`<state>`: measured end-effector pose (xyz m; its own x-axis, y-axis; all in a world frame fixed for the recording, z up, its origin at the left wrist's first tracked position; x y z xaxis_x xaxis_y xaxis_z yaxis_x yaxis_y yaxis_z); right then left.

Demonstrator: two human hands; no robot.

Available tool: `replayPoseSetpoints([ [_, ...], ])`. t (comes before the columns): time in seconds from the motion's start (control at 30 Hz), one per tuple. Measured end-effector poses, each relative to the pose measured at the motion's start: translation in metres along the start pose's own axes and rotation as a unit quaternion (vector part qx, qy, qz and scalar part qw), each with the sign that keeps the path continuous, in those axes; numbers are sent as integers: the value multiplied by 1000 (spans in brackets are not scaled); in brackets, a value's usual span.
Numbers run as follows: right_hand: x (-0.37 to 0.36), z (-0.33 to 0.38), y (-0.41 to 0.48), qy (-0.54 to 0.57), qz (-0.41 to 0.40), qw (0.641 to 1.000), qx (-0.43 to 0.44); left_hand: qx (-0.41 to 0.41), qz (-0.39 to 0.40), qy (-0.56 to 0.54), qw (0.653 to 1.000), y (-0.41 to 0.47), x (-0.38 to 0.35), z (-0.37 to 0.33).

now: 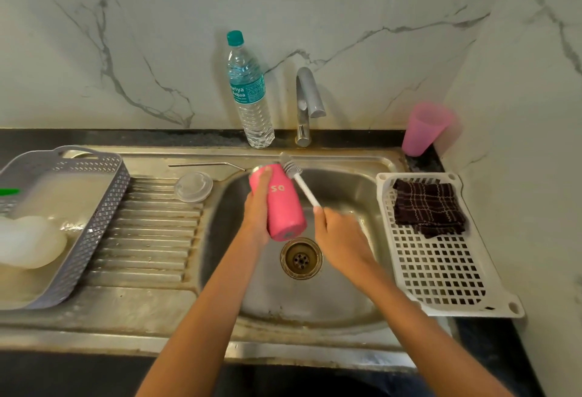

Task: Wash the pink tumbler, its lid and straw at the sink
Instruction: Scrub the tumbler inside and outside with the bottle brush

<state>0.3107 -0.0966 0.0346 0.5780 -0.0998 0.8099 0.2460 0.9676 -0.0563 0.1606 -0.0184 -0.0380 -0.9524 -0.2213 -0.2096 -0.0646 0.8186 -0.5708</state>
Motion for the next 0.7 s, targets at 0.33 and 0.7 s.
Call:
replayPoseSetpoints([
  [0.33,4,9,5,12,3,1000,11,-24,-14,2,1000,6,0,-3],
  [0.7,-2,1,1,-14,-4,1000,12,-36,-55,9,998,11,9,-9],
])
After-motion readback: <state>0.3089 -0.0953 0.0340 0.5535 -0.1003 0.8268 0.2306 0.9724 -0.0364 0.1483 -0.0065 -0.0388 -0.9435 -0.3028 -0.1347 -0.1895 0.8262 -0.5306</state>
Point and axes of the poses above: each hand's wrist, its own y-axis towards the middle knuckle, its own x-axis out of the back of the hand, z = x × y, the point moved 10 cm from there along y, towards the middle knuckle, and after that the axes turned 4 degrees about -z, right-handed, at the moved point
